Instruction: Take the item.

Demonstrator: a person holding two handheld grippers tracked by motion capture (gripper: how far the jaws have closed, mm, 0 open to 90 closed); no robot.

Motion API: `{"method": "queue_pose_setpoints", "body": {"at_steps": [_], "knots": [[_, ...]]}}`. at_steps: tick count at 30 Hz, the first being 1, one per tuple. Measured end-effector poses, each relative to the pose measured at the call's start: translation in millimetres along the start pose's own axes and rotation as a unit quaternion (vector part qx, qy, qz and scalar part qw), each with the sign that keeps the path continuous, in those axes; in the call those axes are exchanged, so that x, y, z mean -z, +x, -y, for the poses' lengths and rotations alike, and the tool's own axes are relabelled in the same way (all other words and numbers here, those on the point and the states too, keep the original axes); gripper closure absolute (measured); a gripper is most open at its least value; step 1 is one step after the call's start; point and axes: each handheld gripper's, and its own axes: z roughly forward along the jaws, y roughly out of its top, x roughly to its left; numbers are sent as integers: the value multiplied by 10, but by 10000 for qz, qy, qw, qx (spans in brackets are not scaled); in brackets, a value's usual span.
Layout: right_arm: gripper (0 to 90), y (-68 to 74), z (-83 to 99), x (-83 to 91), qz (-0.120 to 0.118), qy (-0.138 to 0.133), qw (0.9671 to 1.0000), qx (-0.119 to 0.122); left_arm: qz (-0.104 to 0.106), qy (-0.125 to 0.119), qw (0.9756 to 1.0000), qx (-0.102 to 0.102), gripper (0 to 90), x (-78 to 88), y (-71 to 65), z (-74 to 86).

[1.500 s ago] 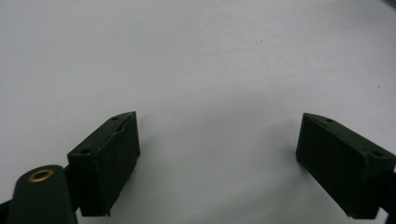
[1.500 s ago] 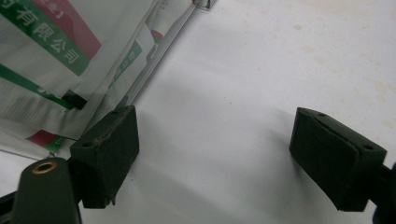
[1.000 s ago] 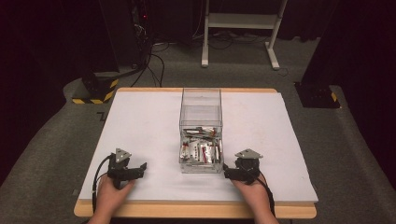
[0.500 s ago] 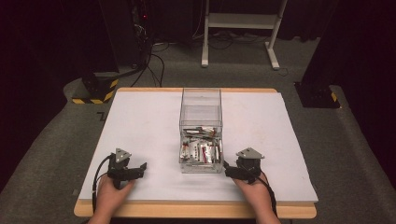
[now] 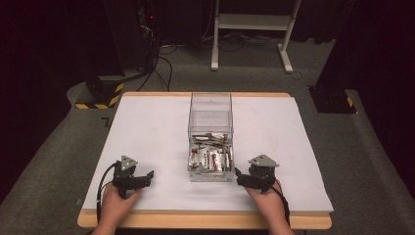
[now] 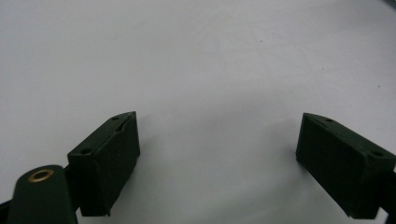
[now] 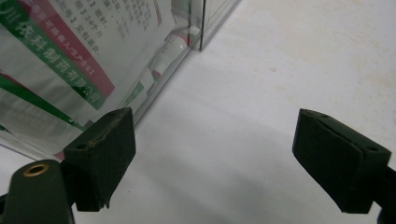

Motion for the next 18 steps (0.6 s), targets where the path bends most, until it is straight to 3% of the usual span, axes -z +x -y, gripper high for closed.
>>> {"method": "queue_pose_setpoints", "body": {"at_steps": [18], "knots": [[148,-29,-58,130,13,-318,9995,-78,-11,-5,10000,-11,137,0,1,0]]}}
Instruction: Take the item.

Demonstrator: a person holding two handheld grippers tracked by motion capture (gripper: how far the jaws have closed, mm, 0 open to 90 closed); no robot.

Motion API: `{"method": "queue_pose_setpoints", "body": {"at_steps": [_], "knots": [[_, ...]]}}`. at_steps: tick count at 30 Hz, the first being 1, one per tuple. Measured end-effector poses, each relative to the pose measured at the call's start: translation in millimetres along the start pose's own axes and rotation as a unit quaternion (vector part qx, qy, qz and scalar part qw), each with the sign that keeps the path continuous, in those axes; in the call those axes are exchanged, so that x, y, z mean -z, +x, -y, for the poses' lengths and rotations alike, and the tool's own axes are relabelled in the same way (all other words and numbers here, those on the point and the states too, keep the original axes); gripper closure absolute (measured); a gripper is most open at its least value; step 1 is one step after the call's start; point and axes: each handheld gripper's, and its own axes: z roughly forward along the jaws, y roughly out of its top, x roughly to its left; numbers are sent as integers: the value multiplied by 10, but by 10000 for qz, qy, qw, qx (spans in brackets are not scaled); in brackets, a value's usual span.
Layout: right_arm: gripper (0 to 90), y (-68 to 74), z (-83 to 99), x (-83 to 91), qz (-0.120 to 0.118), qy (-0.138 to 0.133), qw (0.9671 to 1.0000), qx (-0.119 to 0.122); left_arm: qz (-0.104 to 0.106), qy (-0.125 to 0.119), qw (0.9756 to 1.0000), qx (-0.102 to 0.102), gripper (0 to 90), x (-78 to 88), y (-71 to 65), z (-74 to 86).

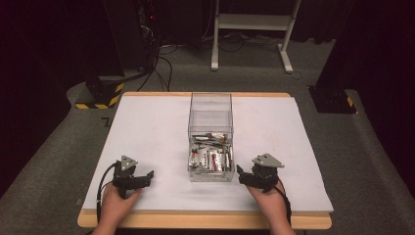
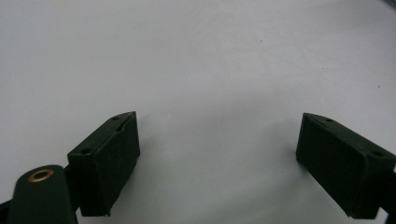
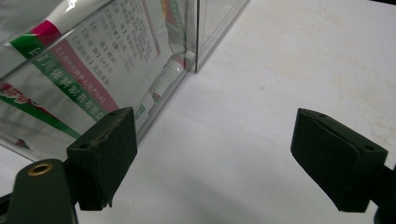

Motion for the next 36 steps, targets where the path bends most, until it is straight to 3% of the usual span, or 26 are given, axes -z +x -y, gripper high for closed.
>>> {"method": "queue_pose_setpoints", "body": {"at_steps": [29,36], "knots": [[150,-8,-117,141,-131,-309,9994,-67,-1,0,10000,-1,137,0,0,0],[150,29,-194,177,-146,-419,9990,20,7,-1,10000,12,136,-1,-2,0]]}}
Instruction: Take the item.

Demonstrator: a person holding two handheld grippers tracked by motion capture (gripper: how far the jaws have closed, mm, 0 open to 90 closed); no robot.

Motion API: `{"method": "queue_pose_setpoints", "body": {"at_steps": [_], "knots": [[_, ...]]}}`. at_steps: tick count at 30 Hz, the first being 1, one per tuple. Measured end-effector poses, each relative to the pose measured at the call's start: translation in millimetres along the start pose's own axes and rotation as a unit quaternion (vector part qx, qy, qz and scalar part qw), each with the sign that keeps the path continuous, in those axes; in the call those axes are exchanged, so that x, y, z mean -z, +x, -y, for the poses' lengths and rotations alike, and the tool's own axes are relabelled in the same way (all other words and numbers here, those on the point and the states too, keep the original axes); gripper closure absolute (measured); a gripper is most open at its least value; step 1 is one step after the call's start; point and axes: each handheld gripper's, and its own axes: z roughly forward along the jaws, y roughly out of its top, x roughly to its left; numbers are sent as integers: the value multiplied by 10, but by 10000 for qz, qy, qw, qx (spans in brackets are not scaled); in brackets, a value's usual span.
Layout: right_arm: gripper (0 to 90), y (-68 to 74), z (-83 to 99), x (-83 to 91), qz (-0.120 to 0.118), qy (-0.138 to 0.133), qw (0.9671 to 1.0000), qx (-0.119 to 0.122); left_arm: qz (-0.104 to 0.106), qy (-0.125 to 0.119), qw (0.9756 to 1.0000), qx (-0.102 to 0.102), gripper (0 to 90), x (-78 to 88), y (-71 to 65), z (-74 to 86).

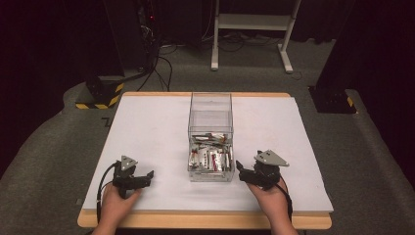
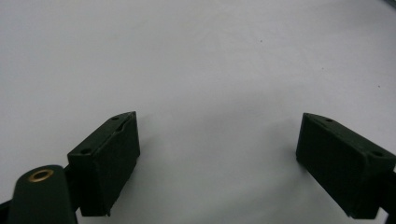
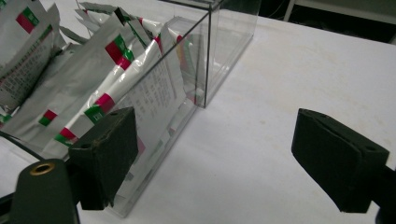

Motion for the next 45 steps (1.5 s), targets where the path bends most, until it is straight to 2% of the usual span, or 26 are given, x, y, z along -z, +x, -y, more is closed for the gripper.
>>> {"method": "queue_pose_setpoints", "body": {"at_steps": [7,18,28,38,45], "knots": [[156,18,-73,16,-21,-85,10000,9,5,3,10000,4,136,0,0,0],[188,80,-296,16,-103,-185,9997,123,-6,23,10000,-37,137,3,6,-1],[200,212,-438,-74,-338,-199,9990,229,-5,15,10000,-23,137,2,3,-1],[210,350,-528,-128,-461,-231,9982,303,-5,15,10000,-24,137,2,4,-1],[219,449,-539,-197,-649,-115,9971,380,-8,2,10000,-9,137,1,1,0]]}}
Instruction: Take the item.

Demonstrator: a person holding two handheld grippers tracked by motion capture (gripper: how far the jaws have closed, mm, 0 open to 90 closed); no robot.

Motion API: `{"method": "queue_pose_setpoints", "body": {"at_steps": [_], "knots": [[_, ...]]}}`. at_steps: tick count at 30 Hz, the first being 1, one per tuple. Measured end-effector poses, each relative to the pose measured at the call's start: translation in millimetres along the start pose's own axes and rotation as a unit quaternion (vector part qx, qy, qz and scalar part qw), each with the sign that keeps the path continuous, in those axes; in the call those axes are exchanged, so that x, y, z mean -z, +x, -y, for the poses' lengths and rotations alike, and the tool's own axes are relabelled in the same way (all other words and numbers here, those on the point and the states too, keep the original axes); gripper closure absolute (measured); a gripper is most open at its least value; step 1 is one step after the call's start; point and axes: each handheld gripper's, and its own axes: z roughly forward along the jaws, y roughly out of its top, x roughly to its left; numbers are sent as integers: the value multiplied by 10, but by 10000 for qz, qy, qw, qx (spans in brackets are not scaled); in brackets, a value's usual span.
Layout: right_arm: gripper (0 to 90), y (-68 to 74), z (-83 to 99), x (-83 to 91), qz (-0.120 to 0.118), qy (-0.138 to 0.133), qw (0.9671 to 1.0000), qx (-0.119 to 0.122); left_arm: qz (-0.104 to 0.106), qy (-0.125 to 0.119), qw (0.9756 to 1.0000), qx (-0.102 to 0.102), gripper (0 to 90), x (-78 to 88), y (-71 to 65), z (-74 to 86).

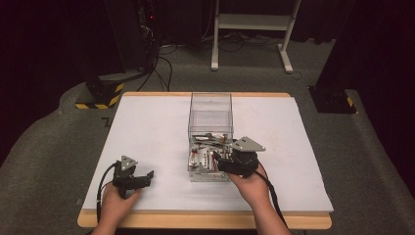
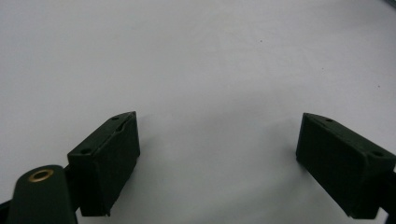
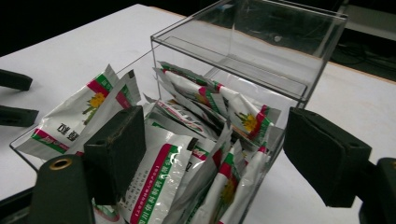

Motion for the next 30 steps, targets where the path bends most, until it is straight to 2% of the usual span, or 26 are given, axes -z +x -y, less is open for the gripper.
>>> {"method": "queue_pose_setpoints", "body": {"at_steps": [17,30], "knots": [[252,162,-48,119,-322,-246,9991,82,0,0,10000,0,136,0,0,0],[292,284,-28,89,-569,-159,9981,175,6,-3,10000,10,136,-1,-2,1]]}}
